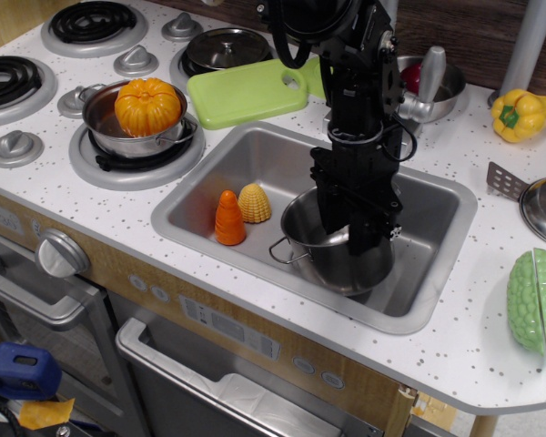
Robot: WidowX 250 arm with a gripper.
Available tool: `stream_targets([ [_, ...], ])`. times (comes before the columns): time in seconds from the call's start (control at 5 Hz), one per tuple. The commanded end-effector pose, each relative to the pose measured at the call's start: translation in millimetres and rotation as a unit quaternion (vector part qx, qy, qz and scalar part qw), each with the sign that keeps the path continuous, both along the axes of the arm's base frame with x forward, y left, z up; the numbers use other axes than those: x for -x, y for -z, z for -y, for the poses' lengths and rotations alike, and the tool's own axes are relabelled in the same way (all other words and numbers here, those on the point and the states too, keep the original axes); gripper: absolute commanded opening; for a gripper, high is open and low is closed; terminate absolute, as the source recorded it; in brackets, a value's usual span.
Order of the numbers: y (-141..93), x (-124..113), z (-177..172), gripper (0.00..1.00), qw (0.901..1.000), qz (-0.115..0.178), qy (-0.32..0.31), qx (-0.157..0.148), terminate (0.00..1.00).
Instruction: Flip pot upright in sink
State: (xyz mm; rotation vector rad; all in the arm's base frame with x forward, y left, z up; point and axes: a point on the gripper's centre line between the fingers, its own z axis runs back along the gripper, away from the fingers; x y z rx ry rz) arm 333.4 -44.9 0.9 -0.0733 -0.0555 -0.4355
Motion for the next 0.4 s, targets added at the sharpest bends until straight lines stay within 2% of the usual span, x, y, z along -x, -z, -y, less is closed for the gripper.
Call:
stream_targets([
  [0.0, -19.6, -10.6, 2.6, 1.0, 0.9994, 0.033, 0.004, 0.002, 0.0],
  [0.2, -19.6, -10.6, 2.6, 1.0, 0.9994, 0.033, 0.004, 0.002, 1.0],
])
